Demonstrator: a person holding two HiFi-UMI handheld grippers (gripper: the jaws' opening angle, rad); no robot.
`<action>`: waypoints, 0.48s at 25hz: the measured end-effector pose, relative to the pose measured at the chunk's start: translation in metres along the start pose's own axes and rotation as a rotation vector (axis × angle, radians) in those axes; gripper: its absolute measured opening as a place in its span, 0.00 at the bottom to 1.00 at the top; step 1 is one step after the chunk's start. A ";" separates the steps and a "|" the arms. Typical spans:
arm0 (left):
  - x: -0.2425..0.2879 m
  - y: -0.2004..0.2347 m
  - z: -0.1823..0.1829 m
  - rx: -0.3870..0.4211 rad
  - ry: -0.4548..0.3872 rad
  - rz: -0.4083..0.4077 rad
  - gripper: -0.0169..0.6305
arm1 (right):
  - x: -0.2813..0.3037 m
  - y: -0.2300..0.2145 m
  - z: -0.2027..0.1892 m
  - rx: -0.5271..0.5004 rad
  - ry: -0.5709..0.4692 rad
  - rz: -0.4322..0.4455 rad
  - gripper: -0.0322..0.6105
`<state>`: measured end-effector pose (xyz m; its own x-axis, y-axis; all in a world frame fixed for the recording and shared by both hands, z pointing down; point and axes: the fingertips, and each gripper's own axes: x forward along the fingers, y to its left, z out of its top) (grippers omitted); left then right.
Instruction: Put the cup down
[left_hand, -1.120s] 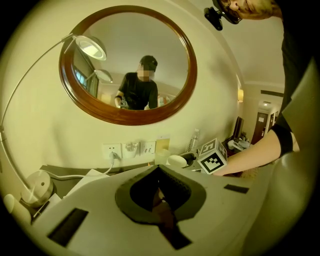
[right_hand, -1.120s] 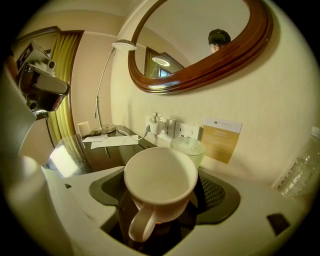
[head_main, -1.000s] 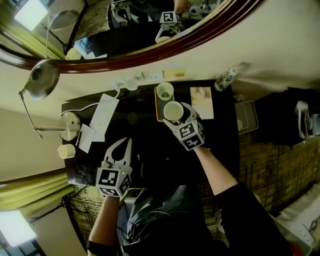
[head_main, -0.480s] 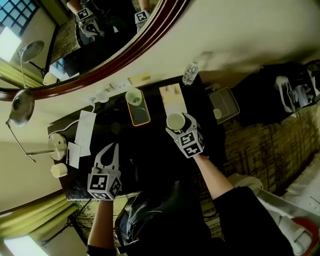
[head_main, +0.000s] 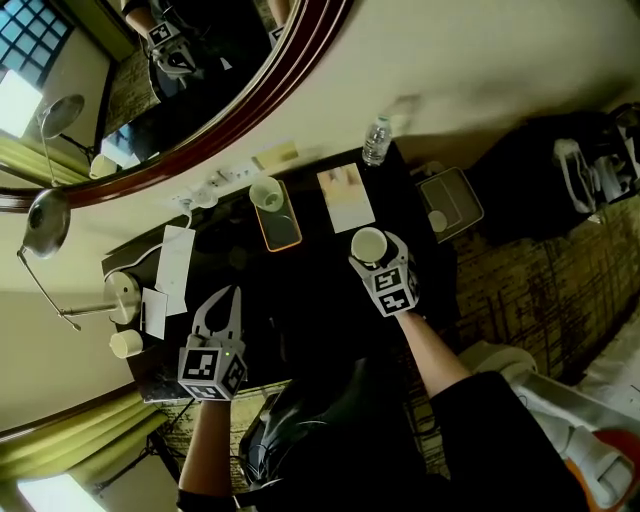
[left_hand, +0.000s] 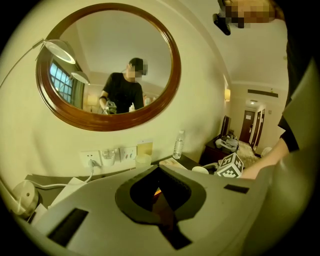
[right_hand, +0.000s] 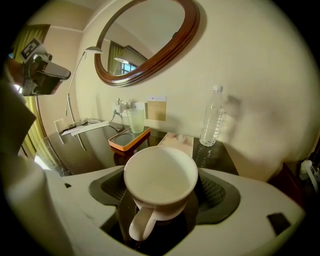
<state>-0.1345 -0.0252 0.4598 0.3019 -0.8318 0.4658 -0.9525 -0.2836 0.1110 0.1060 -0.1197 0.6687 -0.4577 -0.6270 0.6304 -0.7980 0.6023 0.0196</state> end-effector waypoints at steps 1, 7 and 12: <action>-0.001 0.001 -0.001 0.006 0.000 0.000 0.03 | 0.000 0.000 0.000 0.003 -0.005 -0.003 0.71; -0.005 0.013 -0.008 0.003 -0.014 0.014 0.03 | 0.001 -0.003 -0.004 -0.016 0.015 -0.045 0.76; -0.008 0.016 -0.003 0.009 -0.025 0.002 0.03 | -0.013 -0.004 0.006 -0.021 0.020 -0.040 0.78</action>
<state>-0.1518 -0.0213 0.4608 0.3011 -0.8440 0.4439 -0.9527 -0.2864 0.1018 0.1125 -0.1164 0.6556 -0.4180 -0.6409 0.6439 -0.8068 0.5876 0.0611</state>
